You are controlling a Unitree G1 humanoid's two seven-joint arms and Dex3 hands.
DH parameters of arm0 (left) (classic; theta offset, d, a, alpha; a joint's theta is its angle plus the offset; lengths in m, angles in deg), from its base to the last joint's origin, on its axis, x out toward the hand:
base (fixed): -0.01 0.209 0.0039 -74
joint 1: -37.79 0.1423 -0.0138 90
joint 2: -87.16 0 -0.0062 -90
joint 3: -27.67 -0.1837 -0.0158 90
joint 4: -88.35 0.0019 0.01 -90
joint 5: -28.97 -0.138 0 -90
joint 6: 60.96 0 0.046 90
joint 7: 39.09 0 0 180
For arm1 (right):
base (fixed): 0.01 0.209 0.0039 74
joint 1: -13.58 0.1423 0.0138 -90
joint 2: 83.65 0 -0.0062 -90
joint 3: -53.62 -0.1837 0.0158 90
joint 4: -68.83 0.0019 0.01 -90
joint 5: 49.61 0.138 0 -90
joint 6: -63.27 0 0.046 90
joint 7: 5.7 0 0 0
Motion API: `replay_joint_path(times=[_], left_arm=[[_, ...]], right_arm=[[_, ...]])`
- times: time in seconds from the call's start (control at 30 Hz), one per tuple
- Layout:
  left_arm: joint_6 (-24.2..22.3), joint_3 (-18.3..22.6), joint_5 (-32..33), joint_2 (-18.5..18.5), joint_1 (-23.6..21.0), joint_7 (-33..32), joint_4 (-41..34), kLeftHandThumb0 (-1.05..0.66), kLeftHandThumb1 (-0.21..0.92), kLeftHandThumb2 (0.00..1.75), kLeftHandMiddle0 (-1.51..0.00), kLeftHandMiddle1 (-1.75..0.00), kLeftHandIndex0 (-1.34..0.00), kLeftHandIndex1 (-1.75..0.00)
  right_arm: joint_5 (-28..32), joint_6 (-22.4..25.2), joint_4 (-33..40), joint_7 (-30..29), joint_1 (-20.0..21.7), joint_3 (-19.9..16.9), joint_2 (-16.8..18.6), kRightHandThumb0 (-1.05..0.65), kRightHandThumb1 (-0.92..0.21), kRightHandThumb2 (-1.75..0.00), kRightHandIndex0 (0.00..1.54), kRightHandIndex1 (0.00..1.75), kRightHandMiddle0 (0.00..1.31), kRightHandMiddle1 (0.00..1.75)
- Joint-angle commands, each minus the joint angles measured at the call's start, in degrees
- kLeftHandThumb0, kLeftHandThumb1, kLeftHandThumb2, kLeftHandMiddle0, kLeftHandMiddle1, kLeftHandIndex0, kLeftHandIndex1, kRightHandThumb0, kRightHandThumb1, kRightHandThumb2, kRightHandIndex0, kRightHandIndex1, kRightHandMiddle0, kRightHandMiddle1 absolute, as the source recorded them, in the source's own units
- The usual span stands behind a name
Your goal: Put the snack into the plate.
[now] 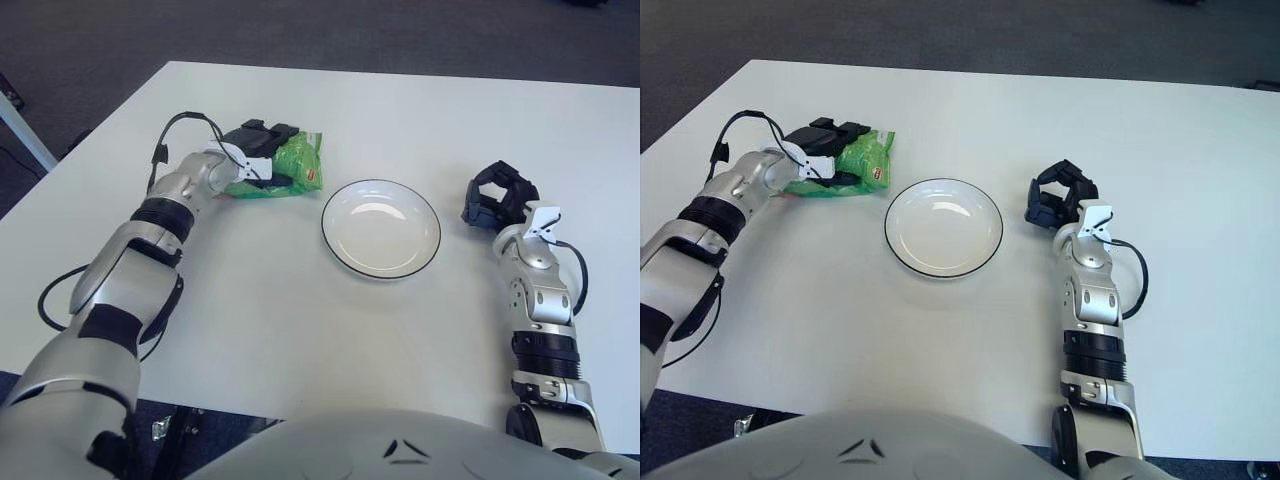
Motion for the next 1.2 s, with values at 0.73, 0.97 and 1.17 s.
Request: replay_joint_path(times=[0.73, 0.97, 1.17], left_arm=[[-2.2, -3.5, -3.3, 2.0, 6.7, -17.3, 8.4, 0.53, 0.16, 1.51, -0.74, -1.75, -0.87, -1.75], [-7.0, -0.4, -1.0, 1.7, 4.7, -12.9, -1.0, 0.54, 0.14, 1.54, -0.76, -1.75, -1.01, -1.75], [-11.0, 2.1, -0.3, 0.1, 6.9, -10.3, -10.7, 0.55, 0.12, 1.55, -0.77, -1.75, -1.06, -1.75]], right_arm=[[-0.7, 1.9, -0.3, -0.3, -3.0, 0.3, 1.3, -0.49, -0.29, -1.34, 1.25, 1.75, 0.63, 1.75], [-0.4, 1.8, -0.7, 0.1, -2.9, 0.1, 1.1, -0.49, -0.29, -1.35, 1.25, 1.75, 0.63, 1.75], [-0.2, 1.6, -0.9, 0.3, -2.8, -0.1, 1.0, -0.49, -0.29, -1.35, 1.25, 1.75, 0.64, 1.75]])
